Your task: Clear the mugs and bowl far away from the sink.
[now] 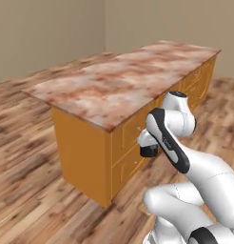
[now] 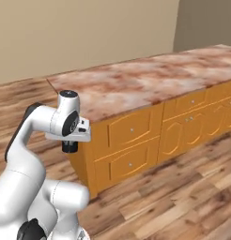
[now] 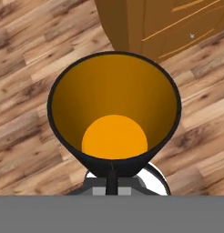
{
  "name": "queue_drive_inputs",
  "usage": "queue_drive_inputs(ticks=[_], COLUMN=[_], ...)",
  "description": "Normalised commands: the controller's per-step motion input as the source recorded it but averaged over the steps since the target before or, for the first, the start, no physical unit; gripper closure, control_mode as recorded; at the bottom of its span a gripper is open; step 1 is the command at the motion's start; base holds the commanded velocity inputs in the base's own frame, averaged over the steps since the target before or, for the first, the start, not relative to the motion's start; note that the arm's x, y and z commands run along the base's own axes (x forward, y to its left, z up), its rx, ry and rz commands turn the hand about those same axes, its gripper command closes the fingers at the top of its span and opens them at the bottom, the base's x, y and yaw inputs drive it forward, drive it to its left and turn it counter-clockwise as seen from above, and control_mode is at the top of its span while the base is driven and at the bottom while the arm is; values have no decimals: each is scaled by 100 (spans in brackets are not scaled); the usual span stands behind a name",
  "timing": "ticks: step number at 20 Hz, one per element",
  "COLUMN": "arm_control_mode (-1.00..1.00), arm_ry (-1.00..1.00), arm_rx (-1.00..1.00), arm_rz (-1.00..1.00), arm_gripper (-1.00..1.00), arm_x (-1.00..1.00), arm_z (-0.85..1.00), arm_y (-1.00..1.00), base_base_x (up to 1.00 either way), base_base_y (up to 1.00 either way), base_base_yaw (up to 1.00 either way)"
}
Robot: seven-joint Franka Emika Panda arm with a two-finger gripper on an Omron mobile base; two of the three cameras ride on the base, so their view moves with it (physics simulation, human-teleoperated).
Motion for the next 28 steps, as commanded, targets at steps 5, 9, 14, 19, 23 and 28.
queue_drive_inputs(ticks=[5,9,14,19,23,28], arm_control_mode=[100,100,100,100,100,100], arm_ry=[0,0,0,0,0,0], arm_rx=[0,0,0,0,0,0], arm_rz=[0,0,0,0,0,0], arm_gripper=[100,100,100,100,100,100], arm_x=[0,0,0,0,0,0], arm_z=[0,0,0,0,0,0], arm_y=[0,0,0,0,0,0], base_base_x=[44,35,39,7,21,29], base_base_y=[-100,-100,-100,-100,-100,-100], base_base_yaw=[49,45,38,36,32,25])
